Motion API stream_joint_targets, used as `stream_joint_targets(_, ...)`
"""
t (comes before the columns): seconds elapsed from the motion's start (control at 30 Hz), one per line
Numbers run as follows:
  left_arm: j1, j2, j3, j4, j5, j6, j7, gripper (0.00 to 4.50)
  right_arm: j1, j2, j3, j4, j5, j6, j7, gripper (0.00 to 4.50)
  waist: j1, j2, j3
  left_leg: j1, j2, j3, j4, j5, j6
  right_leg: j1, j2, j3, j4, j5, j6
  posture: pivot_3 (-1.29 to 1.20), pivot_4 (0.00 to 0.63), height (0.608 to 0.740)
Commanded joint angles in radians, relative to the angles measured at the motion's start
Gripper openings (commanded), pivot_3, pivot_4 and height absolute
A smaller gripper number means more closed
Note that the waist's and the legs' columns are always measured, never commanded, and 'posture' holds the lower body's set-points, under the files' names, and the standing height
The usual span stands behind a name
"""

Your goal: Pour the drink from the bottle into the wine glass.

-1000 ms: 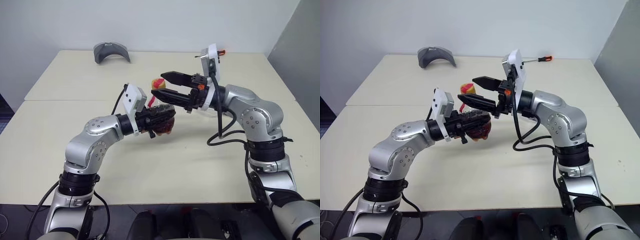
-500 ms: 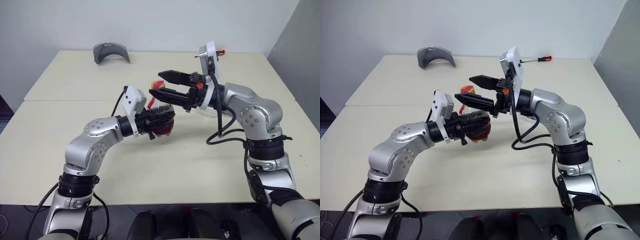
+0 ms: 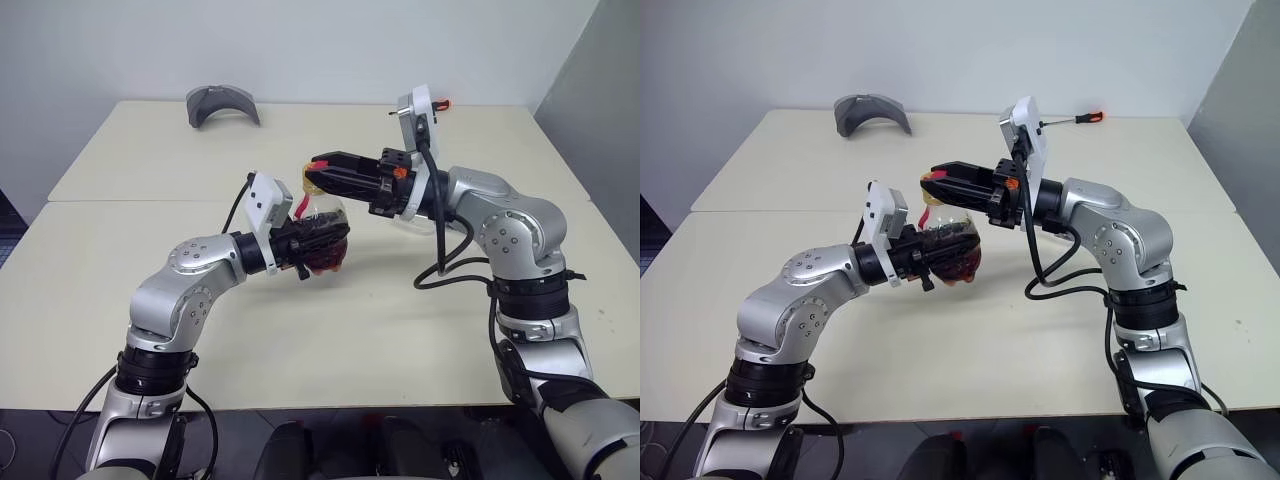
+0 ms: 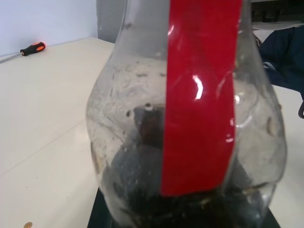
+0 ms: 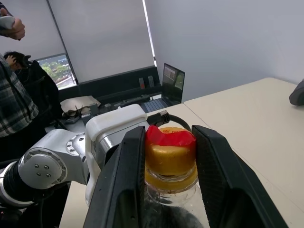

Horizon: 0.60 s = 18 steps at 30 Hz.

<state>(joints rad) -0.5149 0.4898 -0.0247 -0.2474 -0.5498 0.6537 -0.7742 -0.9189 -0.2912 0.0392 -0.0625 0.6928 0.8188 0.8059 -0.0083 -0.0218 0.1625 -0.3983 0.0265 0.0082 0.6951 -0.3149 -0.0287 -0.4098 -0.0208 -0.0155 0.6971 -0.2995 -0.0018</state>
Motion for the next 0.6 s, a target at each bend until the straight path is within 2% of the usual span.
stream_joint_targets(0.03,-0.010,0.003,0.027,-0.054,-0.023,-0.003,0.006,1.04,-0.032,0.001,-0.028,-0.020,0.030,0.000,0.009,1.16,0.000,0.000,0.000,0.000,0.000,0.000,0.000,0.000,0.000,0.000,0.000,0.000,0.000,0.000,0.000,0.00,0.150,0.740)
stream_joint_targets(0.2,0.000,0.010,0.026,-0.061,-0.022,-0.004,-0.001,1.04,-0.058,-0.012,-0.043,-0.009,0.056,-0.004,0.055,1.16,0.000,0.000,0.000,0.000,0.000,0.000,0.000,0.000,0.000,0.000,0.000,0.000,0.000,0.000,0.000,0.00,0.150,0.740)
stream_joint_targets(0.6,0.025,0.050,0.016,-0.110,-0.057,0.021,-0.047,1.04,-0.126,-0.074,-0.019,0.051,0.069,-0.020,0.280,1.16,0.000,0.000,0.000,0.000,0.000,0.000,0.000,0.000,0.001,0.000,0.000,0.000,0.000,0.000,0.000,0.00,0.150,0.740)
